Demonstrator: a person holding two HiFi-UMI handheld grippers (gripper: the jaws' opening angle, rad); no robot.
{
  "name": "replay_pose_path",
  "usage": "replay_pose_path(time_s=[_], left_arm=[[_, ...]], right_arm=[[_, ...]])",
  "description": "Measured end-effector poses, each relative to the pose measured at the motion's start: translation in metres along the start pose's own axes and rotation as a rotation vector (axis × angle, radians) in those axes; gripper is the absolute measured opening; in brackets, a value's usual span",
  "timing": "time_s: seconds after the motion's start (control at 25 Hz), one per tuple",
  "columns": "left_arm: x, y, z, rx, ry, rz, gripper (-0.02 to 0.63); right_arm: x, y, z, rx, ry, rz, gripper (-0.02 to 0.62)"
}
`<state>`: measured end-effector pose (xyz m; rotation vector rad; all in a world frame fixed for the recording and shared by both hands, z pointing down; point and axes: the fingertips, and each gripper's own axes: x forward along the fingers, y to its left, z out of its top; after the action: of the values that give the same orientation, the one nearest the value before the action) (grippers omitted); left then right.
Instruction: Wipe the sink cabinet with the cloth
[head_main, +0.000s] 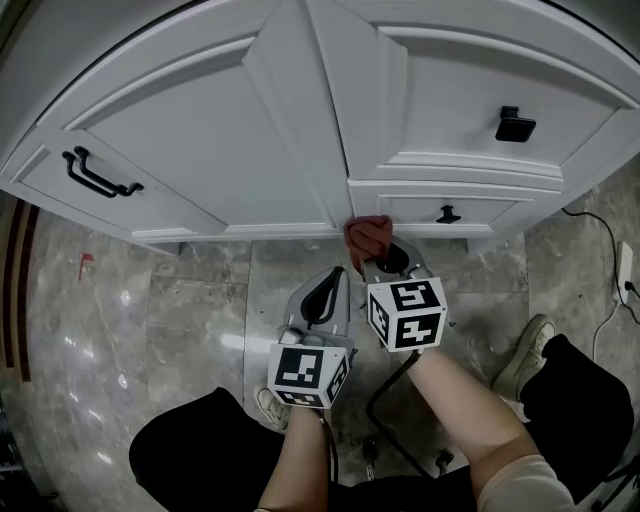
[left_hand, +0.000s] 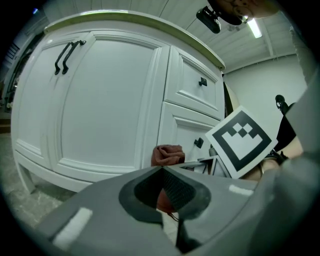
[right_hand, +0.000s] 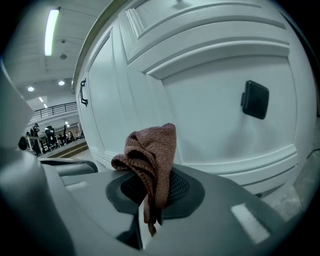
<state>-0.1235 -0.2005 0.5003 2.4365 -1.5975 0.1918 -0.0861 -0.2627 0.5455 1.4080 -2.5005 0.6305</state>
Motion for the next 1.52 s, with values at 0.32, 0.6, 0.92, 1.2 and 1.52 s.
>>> replay_pose_path(time_s=[0.32,0.6,0.92,1.2,1.52], left_arm=[[0.001,-0.005,0.000,0.001,-0.005,-0.017,0.000],[0.011,-0.017,0.003,0.008,-0.007,-0.038,0.000],[0.027,-0.051,0.006,0.029,-0.006,-0.100,0.000],[0.036,-0.063,0.004,0.036,0.008,-0.113,0.000],[0.056,-0.091,0.001,0.045,0.015,-0.158,0.000]], right_arm=[[0.000,-0.018,-0.006,0.019,0.007,-0.037,0.078],[-0.013,-0.046,-0.004,0.004,-0.006,-0.082,0.078],[-0.037,-0.085,-0.002,0.039,-0.016,-0.152,0.083],[-0.057,-0.117,-0.001,0.042,-0.021,-0.210,0.083],[-0.088,-0.169,-0.001,0.052,-0.029,-0.320,0.081]])
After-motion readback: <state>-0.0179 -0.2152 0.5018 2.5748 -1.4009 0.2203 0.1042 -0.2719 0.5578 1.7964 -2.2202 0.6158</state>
